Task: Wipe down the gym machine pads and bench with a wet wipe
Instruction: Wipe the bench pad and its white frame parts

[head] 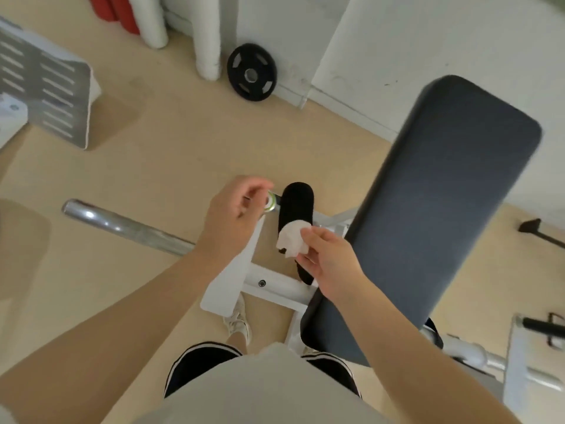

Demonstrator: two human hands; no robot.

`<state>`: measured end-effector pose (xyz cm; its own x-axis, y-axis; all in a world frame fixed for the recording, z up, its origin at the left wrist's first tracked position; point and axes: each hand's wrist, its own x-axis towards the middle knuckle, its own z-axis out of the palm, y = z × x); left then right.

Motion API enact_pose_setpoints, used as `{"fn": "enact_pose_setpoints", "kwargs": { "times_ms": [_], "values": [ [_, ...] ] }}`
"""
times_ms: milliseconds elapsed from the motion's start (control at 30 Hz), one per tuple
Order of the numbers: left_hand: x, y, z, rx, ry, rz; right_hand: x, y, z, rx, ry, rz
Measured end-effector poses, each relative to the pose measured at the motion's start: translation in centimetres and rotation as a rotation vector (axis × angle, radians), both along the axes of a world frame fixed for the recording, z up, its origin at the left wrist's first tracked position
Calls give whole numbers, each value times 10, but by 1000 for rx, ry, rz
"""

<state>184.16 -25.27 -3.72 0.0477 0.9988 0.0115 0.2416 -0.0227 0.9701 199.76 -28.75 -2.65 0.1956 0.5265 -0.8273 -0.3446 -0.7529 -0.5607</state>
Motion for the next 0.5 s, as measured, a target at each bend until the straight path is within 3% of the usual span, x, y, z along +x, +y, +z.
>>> {"fn": "enact_pose_setpoints", "kwargs": {
  "times_ms": [67, 133, 300, 500],
  "values": [
    [32, -7, 14, 9, 61, -331, 23, -5, 14, 46, -15, -26],
    [64, -14, 16, -78, 135, -515, 41, -13, 24, 123, -6, -44],
    [130, -25, 26, -191, 194, -595, 85, -52, 40, 266, -62, -93],
    [190, -38, 37, -256, 220, -749, 149, -92, 46, 221, -246, -195]
  ]
}}
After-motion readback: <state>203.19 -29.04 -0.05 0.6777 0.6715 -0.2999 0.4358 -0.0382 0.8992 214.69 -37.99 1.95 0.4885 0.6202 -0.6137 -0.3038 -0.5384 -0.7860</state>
